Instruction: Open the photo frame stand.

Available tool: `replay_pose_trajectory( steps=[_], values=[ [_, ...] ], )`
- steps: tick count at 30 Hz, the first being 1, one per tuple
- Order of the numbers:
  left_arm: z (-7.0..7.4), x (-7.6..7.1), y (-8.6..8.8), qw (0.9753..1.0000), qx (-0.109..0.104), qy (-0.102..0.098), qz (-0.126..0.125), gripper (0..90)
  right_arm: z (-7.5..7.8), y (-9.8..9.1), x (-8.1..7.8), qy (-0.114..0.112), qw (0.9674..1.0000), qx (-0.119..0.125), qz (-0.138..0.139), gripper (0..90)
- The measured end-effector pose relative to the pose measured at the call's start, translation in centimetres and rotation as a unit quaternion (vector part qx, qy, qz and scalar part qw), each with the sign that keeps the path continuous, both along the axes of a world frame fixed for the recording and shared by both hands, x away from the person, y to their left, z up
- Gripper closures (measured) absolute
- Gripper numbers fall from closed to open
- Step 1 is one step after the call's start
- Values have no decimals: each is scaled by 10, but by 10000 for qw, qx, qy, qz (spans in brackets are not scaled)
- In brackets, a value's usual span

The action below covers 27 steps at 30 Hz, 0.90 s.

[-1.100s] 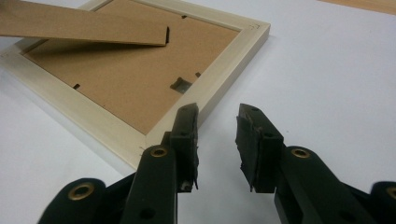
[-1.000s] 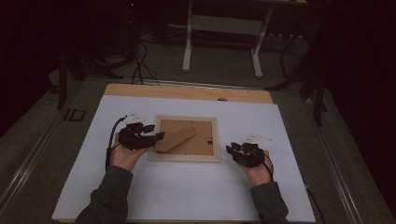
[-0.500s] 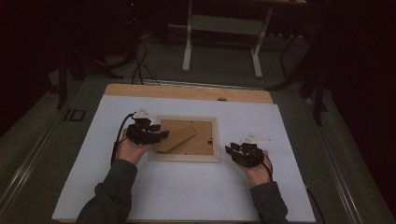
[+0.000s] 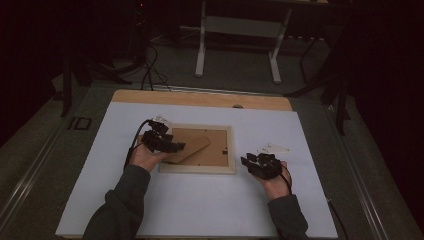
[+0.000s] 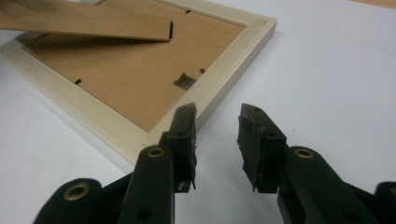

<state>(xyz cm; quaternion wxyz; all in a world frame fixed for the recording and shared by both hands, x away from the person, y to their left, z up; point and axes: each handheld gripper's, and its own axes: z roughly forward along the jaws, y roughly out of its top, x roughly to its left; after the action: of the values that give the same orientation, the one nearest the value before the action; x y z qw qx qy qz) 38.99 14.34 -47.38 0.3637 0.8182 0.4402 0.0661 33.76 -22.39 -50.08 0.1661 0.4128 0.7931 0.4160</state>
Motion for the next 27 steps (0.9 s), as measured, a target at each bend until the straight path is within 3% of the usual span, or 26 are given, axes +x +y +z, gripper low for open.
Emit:
replay_pose_trajectory(
  steps=[8, 11, 18, 23, 27],
  values=[
    [-14, 9, -5, 9987, 236, 429, -121, 260, 0, -1, 0, -2, 10000, 11, 10, 656],
    [-18, 12, -5, 9980, 205, 582, -159, 244, -1, -1, 0, 0, 10000, 11, 14, 656],
    [-20, 16, -9, 9970, -1, 695, -345, 248, -1, -1, 1, 24, 10000, 20, 16, 654],
    [-22, 18, -14, 9964, 34, 723, -443, 247, -2, 0, 1, 34, 10000, 17, 22, 653],
    [-26, 19, -20, 9948, 85, 858, -535, 248, -2, -1, 1, 39, 10000, 20, 10, 653]
  ],
)
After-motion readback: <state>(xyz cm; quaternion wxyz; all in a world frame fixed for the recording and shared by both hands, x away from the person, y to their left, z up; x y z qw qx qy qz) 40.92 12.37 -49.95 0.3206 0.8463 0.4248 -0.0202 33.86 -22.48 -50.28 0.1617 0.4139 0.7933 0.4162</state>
